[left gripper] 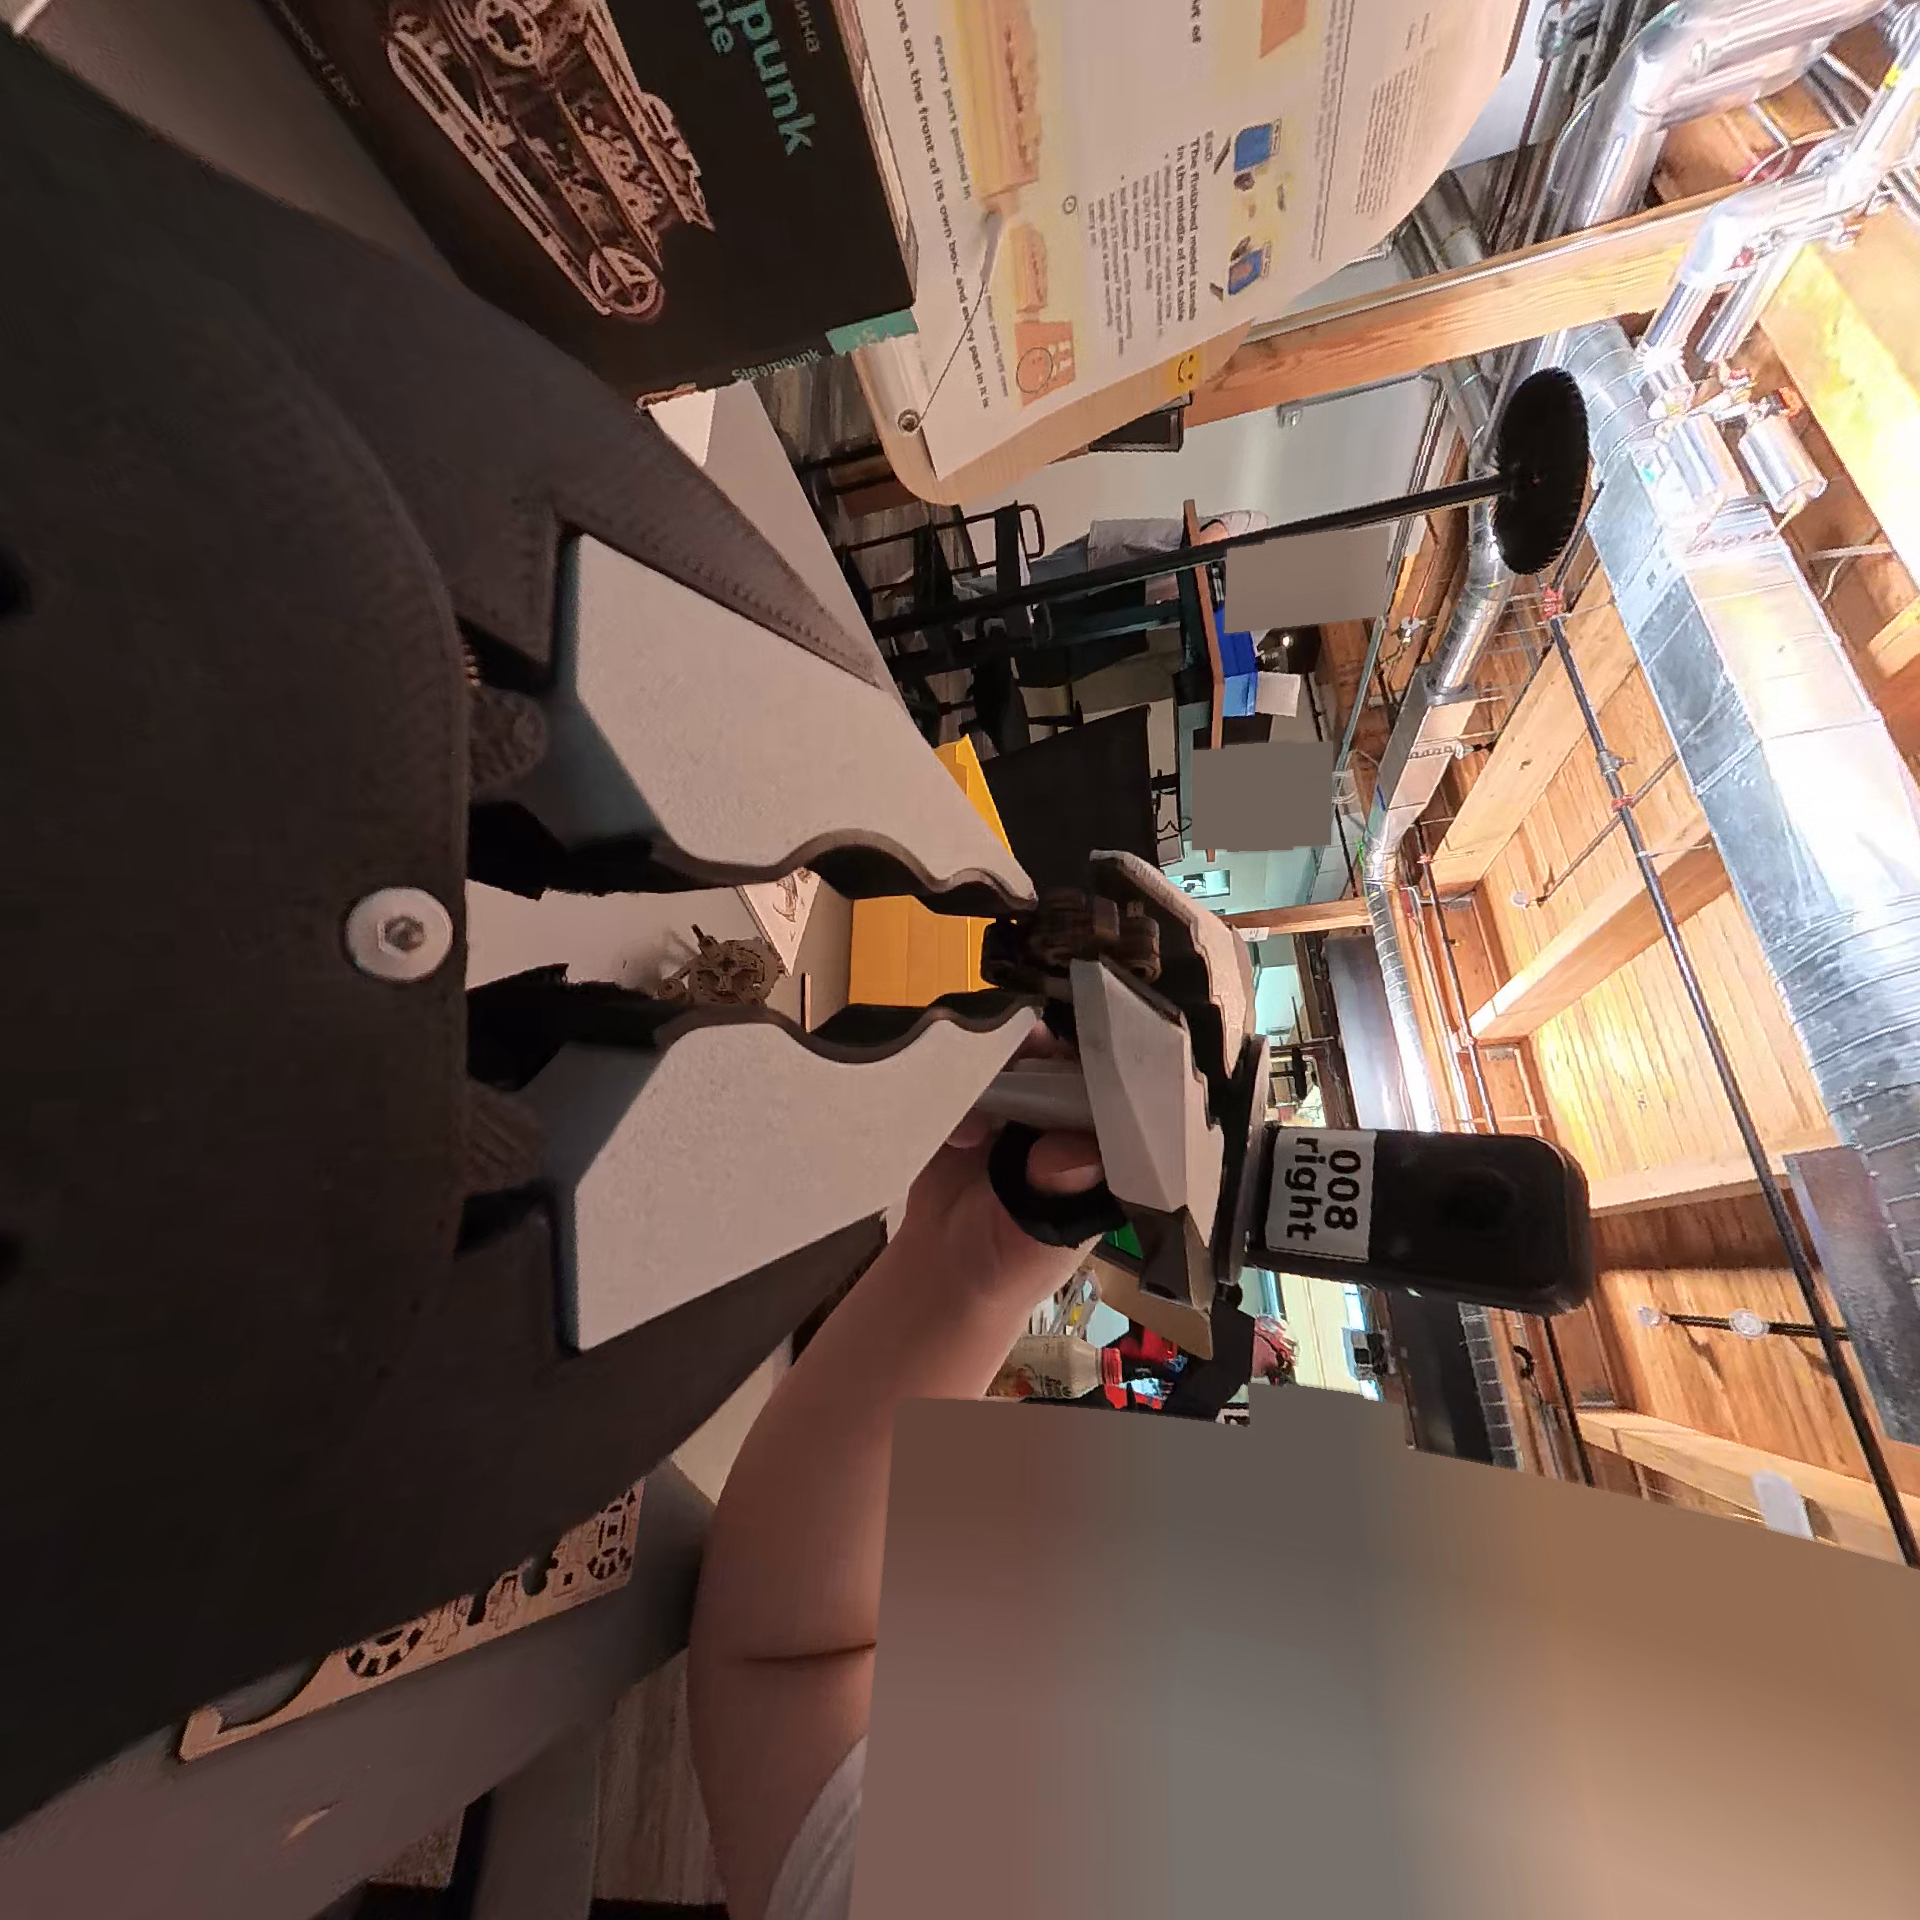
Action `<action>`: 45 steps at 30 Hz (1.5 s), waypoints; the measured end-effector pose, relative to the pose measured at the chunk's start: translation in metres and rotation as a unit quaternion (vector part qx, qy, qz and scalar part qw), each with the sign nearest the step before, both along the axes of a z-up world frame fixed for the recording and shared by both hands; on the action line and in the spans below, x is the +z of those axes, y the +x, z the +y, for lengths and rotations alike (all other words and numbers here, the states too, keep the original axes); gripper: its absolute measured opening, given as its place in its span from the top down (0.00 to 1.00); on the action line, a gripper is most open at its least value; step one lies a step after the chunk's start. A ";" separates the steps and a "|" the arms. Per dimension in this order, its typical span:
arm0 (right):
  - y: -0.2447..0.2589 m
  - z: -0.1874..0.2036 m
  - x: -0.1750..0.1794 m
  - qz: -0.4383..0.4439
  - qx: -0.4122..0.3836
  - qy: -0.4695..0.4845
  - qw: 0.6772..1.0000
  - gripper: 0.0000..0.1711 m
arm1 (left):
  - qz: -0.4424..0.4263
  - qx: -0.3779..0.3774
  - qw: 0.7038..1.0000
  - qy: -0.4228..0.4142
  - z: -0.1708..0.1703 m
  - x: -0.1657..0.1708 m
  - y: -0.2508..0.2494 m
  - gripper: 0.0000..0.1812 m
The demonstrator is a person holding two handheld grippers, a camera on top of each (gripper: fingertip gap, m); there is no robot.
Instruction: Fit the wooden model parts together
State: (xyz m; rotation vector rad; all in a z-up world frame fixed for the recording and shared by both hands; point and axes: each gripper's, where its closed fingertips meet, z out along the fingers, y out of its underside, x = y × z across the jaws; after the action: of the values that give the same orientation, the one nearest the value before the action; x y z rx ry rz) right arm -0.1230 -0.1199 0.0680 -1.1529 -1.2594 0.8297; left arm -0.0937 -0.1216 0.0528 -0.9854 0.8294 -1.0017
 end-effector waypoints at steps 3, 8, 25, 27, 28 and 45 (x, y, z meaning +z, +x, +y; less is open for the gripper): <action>0.000 -0.003 0.000 -0.004 0.005 0.008 1.000 0.92 | 0.000 -0.005 1.000 0.008 -0.004 0.000 0.000 0.93; 0.000 -0.013 0.002 -0.007 0.020 0.044 0.999 0.93 | 0.001 -0.001 0.999 0.044 -0.010 0.002 0.000 0.94; 0.001 -0.018 0.003 0.003 0.045 0.034 0.998 0.93 | 0.004 -0.011 0.998 0.058 -0.017 0.002 0.001 0.94; 0.001 -0.020 0.003 0.001 0.048 0.034 0.998 0.93 | 0.005 -0.013 0.998 0.060 -0.018 0.002 0.002 0.94; 0.002 -0.020 0.003 0.000 0.049 0.031 0.998 0.93 | 0.005 -0.015 0.998 0.060 -0.019 0.002 0.002 0.94; 0.002 -0.023 0.000 0.003 0.051 0.026 0.998 0.93 | 0.009 0.000 0.997 0.077 -0.018 0.002 0.002 0.94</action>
State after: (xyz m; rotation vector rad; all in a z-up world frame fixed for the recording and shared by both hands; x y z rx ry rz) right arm -0.1214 -0.1429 0.0683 -1.0510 -1.3364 0.8705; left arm -0.0914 -0.1398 0.0544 -0.8632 0.9076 -0.9168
